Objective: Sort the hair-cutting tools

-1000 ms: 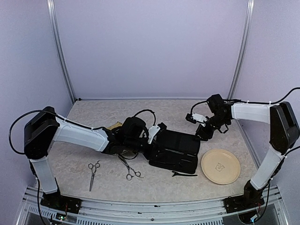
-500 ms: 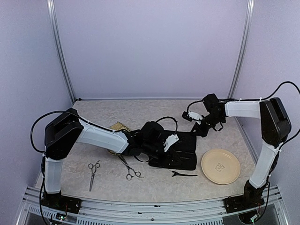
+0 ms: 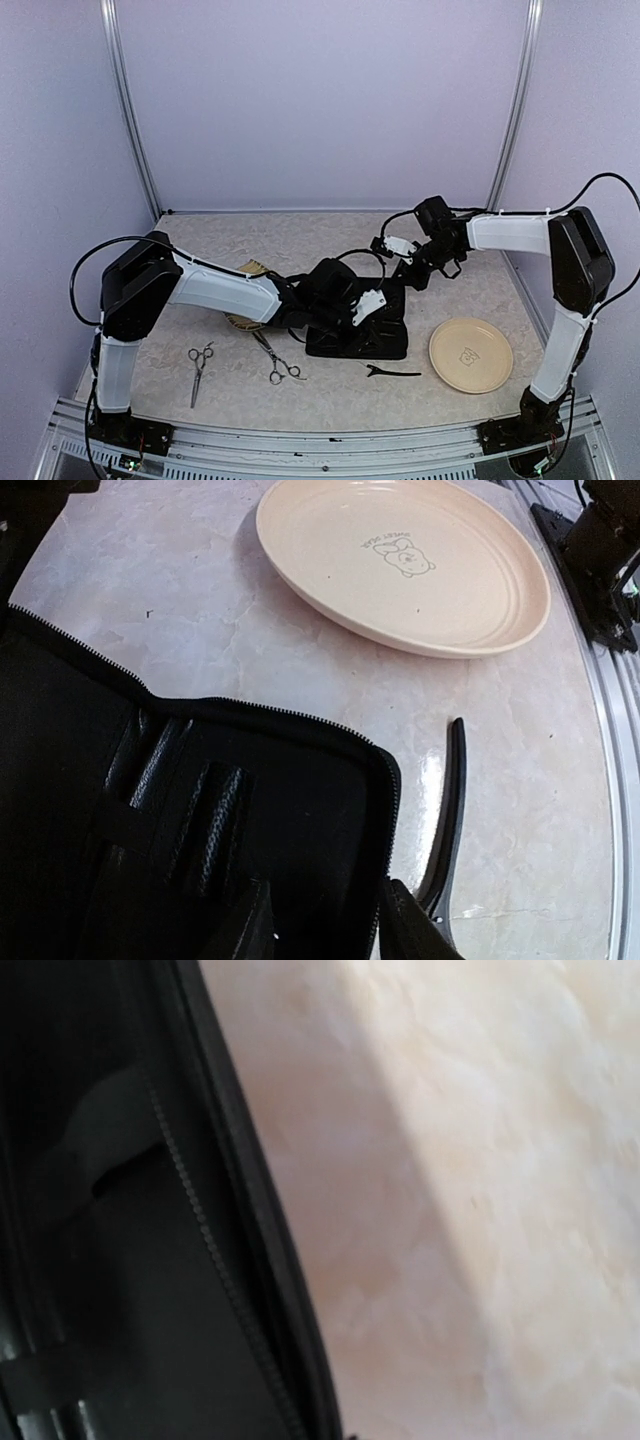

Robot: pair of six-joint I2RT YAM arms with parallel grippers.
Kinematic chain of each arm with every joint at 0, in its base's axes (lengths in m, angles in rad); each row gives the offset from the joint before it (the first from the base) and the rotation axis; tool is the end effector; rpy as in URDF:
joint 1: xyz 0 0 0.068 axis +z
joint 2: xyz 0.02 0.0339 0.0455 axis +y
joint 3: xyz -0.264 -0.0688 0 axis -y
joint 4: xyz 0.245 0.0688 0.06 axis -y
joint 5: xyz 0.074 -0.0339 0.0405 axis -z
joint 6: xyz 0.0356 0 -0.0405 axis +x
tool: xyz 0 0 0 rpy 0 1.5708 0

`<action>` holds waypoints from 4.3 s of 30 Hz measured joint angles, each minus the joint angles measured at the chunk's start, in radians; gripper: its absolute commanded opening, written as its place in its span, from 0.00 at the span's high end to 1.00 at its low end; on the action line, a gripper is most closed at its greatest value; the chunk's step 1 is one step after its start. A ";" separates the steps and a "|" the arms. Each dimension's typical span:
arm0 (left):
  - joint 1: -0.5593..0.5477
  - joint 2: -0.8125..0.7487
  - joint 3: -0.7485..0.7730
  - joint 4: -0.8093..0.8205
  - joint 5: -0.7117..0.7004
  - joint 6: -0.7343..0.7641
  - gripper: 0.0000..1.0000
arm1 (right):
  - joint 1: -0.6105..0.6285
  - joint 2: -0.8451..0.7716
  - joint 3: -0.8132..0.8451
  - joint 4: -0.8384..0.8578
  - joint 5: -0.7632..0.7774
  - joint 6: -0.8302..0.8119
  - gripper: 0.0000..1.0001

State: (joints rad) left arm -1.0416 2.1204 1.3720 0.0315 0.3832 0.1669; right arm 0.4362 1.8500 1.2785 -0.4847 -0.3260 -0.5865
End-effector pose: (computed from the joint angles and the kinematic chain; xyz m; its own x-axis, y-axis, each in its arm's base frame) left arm 0.2202 -0.4029 0.1456 -0.1705 0.5967 -0.7842 0.9849 0.1276 -0.1170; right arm 0.3435 0.1727 0.1914 -0.3565 -0.7447 -0.5642 -0.8890 0.4561 -0.0402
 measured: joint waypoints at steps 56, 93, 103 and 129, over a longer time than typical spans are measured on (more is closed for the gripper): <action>0.003 0.021 0.083 0.000 -0.141 -0.011 0.45 | 0.071 -0.016 -0.017 0.081 0.177 -0.054 1.00; -0.116 -0.155 -0.102 -0.228 -0.198 -0.026 0.72 | 0.079 -0.052 -0.029 0.137 0.264 -0.090 0.80; -0.128 -0.091 -0.071 -0.288 -0.174 -0.002 0.66 | 0.082 -0.048 -0.029 0.137 0.271 -0.100 0.80; -0.150 0.011 0.027 -0.256 -0.249 0.002 1.00 | 0.099 -0.048 -0.029 0.138 0.306 -0.101 0.79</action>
State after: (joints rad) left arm -1.1919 2.1315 1.3994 -0.2241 0.1341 0.1692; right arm 0.5350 1.8019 1.2491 -0.3470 -0.0196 -0.6876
